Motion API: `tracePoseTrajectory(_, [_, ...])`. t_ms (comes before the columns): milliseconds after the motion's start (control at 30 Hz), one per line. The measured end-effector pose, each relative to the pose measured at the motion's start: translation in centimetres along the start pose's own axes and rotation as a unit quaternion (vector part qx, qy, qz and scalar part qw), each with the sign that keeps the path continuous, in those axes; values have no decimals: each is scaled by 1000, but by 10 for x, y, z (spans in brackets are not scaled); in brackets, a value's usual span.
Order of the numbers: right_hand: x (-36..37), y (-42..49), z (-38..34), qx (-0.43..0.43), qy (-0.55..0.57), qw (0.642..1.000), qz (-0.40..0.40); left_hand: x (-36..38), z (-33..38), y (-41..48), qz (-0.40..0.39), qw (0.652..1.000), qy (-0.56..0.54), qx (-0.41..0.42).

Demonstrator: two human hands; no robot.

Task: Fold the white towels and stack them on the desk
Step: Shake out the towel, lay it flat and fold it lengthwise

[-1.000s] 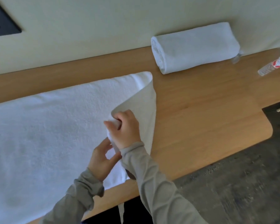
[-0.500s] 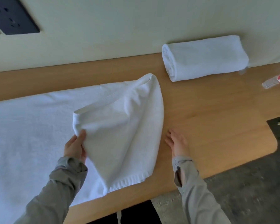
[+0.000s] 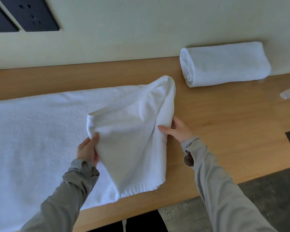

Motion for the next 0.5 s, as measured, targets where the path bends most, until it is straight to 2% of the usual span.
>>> tracePoseTrajectory(200, [-11,-10,-20,-55,14,998,12,-1,0,2,5,1000,-5,2])
tracePoseTrajectory(267, [-22,-13,-26,-75,-99,992,14,-1,0,2,6,1000,-6,5])
tracePoseTrajectory(367, [-60,-12,-17,-69,-347,934,52,-2,1,2,11,1000,-6,12])
tracePoseTrajectory(434, [-88,-22,7,-19,-426,902,62,-4,2,4,15,1000,-7,20])
tracePoseTrajectory(500, [-110,-40,44,40,-445,891,75,-5,2,5,17,999,-5,29])
Point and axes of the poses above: each hand's wrist, its own y-axis towards the middle knuckle, its own x-axis out of the palm, z = x × y, the point moved 10 cm from there along y, towards the middle knuckle, and after that the axes turned 14 degrees about z, right-handed, at the moved point
